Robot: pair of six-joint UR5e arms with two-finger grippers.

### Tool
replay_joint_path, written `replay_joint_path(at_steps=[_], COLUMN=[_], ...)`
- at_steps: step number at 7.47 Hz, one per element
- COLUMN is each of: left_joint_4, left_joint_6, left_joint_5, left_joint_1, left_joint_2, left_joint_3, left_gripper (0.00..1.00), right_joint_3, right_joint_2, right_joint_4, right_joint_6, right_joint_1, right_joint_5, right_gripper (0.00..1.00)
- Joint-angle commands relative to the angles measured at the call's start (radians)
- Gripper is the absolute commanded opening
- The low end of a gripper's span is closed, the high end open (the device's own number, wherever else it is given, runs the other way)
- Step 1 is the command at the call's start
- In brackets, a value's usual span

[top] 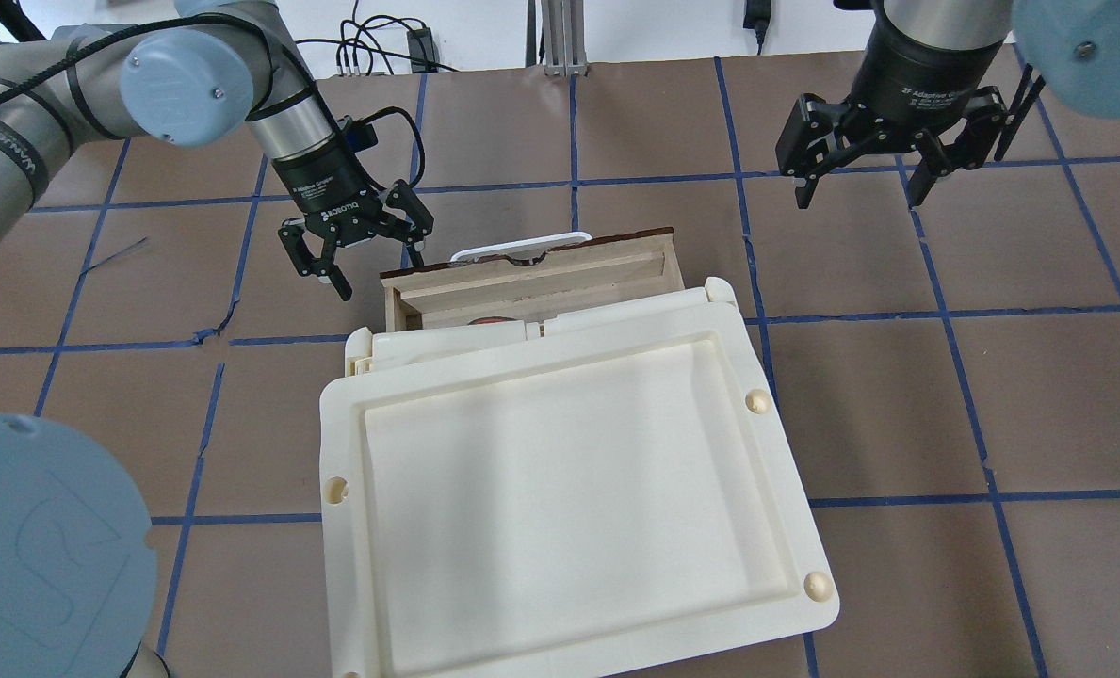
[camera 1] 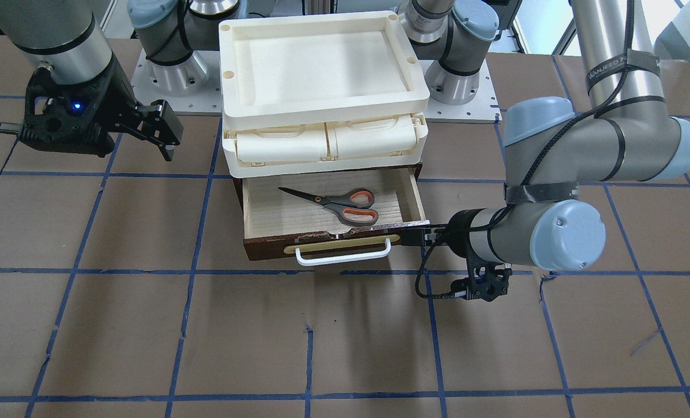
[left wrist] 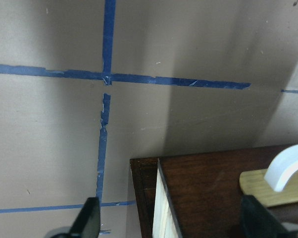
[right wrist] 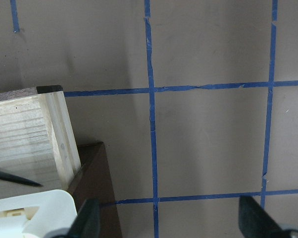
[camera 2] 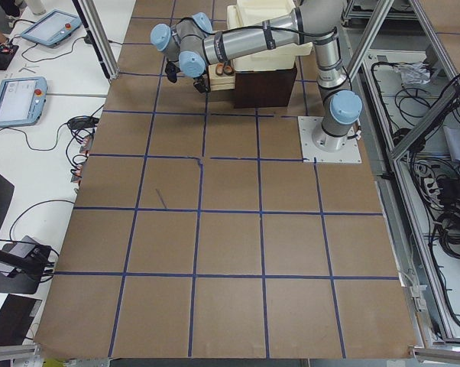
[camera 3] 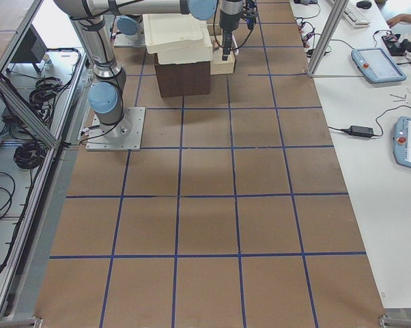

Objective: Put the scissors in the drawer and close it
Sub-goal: 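Push the drawer closed with the left gripper, away from the robot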

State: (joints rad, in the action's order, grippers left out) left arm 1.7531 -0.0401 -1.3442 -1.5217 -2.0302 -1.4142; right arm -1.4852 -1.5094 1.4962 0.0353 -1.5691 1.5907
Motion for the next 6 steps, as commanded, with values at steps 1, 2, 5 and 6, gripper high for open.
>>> replay_joint_path(at_steps=[1,2,5,6], left_joint_4=[0.011,0.019,0.055,0.055], left_joint_6=[-0.001,-0.007,-0.034,-0.034], left_joint_5=[0.002,0.005,0.000,0.000], left_joint_1=[0.000,0.000,0.000,0.000], left_joint_2=[0.007,0.013,0.039,0.042], left_joint_3=[-0.002,-0.002,-0.038,-0.043], left_gripper=[1.00,1.00,1.00,1.00], right_joint_3=[0.000,0.003,0.008,0.010], right_joint_2=[0.000,-0.002,-0.002,-0.002], right_joint_4=[-0.001,0.001,-0.002,-0.004], right_joint_6=[0.000,0.000,0.002,0.002], right_joint_1=[0.000,0.001,-0.008,-0.008], right_joint_5=[0.000,0.000,-0.002,-0.002], right_gripper=[1.00,1.00,1.00,1.00])
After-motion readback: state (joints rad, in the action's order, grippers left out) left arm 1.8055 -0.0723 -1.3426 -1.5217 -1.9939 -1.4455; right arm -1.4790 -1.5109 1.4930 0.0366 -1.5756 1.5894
